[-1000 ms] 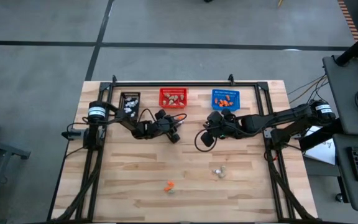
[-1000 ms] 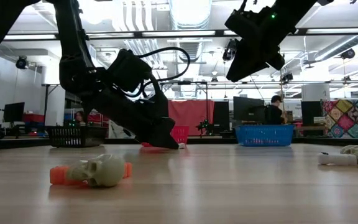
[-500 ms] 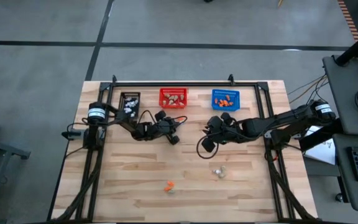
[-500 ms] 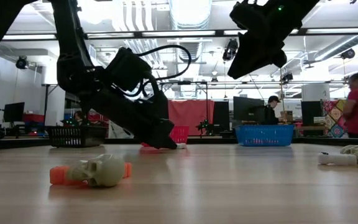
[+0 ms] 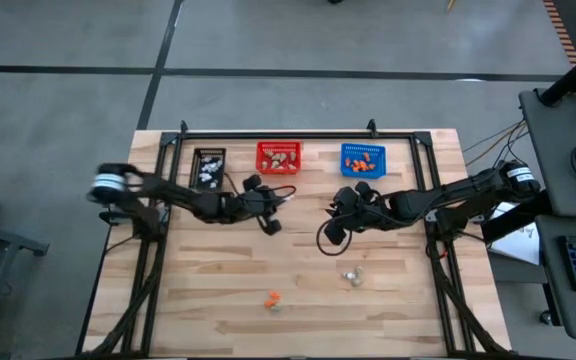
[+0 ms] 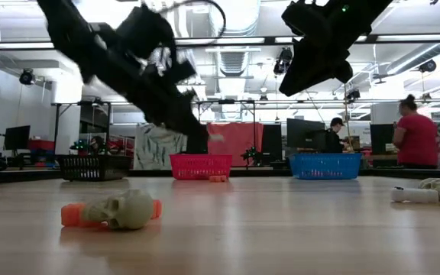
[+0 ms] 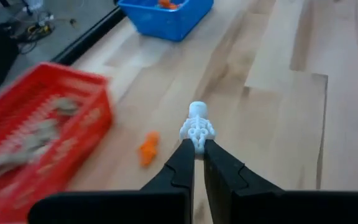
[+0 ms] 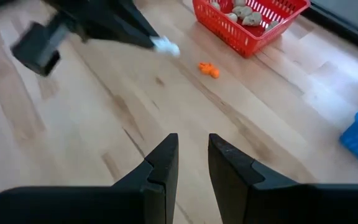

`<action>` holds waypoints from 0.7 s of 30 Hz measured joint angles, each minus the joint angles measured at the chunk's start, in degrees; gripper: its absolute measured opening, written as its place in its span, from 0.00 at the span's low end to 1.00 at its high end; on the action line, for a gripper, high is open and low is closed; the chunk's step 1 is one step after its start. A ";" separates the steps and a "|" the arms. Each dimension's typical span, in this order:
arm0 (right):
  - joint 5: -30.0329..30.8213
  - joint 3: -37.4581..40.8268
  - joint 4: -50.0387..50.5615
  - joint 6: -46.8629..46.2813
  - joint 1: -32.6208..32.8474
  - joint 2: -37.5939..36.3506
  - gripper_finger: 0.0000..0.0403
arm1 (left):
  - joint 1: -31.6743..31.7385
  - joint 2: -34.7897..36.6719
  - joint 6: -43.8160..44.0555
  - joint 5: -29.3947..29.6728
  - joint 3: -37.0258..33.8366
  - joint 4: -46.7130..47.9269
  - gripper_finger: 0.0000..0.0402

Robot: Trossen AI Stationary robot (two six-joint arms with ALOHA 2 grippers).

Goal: Sort Halloween decoration
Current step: Put the white skeleton toy into the black bin

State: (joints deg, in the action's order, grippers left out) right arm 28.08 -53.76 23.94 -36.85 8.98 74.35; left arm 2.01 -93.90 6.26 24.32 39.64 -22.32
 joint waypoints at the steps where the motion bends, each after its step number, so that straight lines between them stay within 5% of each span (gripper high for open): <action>1: -0.06 0.04 -0.88 -1.55 -0.40 0.00 0.19 | 0.03 3.23 0.12 0.03 0.00 4.59 0.00; 5: -2.65 -2.34 -3.42 -8.88 -2.18 0.00 0.19 | 0.09 16.14 -0.46 1.10 0.00 17.42 0.00; 13: -4.08 -4.89 -3.29 -3.60 -2.16 0.72 0.19 | 2.01 39.18 0.71 2.81 0.42 36.25 0.00; 21: -4.32 -4.00 -3.14 -1.76 -1.74 0.76 0.19 | 9.97 51.14 13.84 7.20 3.21 64.71 0.00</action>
State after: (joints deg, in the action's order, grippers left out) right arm 23.76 -57.76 20.80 -38.61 7.25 75.11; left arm 11.97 -42.76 20.10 31.52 42.85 42.40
